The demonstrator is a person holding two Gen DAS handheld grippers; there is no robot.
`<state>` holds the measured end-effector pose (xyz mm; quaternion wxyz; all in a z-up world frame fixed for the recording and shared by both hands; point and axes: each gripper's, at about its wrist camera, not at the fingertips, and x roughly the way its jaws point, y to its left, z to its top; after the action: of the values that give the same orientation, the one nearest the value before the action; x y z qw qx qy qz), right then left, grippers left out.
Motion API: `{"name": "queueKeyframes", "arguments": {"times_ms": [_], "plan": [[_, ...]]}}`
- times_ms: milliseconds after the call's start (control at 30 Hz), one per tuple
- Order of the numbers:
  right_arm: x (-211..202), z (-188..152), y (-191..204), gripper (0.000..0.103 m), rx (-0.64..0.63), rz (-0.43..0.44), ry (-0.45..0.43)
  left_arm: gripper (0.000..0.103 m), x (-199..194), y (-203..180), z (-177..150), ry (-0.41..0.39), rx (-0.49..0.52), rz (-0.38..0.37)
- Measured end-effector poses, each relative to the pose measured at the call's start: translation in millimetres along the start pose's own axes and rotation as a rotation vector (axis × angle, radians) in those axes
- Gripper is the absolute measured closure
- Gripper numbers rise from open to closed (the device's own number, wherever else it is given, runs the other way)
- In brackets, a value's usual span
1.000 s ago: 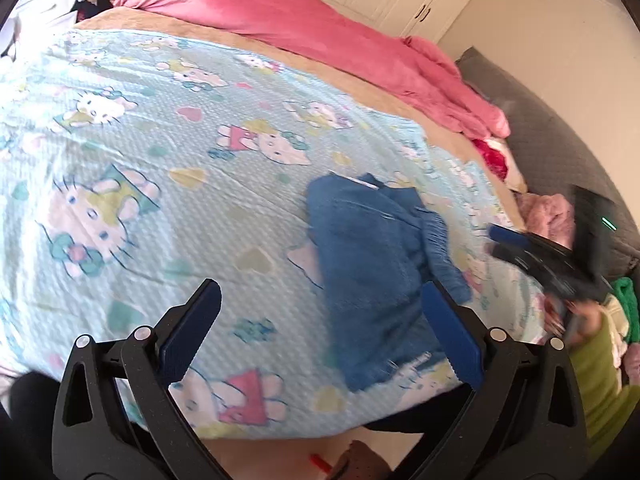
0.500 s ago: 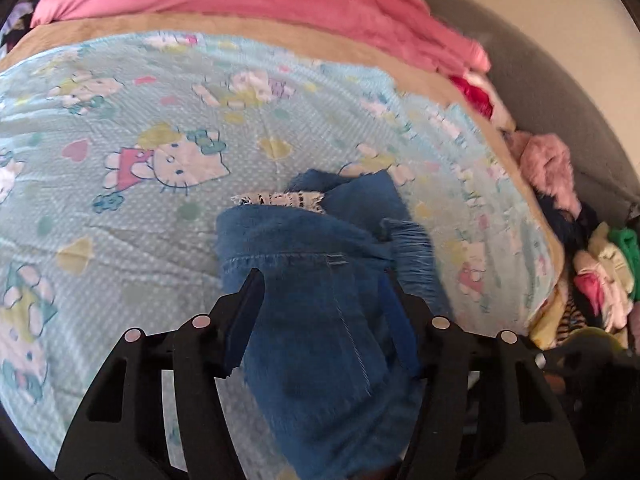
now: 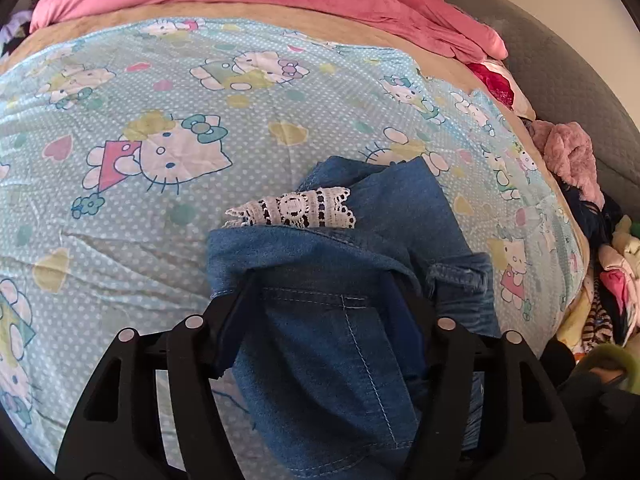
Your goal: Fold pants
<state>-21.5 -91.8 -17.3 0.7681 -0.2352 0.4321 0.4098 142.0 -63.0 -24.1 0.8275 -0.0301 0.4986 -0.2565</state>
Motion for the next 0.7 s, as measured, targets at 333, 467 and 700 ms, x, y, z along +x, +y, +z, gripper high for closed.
{"name": "queueKeyframes", "arguments": {"times_ms": [333,467,700], "plan": [[-73.9,-12.0,0.9,0.075,0.166,0.066,-0.186,0.029,-56.4,-10.0,-21.9,-0.155,0.044,0.079],[-99.5,-14.1,-1.6,0.061,0.222,0.017,-0.248,0.022,-75.8,-13.3,-32.5,-0.188,0.048,0.099],[-146.8,-11.2,-16.9,0.026,0.305,-0.105,-0.352,0.010,-105.7,-13.4,-51.2,-0.233,0.024,0.106]]}}
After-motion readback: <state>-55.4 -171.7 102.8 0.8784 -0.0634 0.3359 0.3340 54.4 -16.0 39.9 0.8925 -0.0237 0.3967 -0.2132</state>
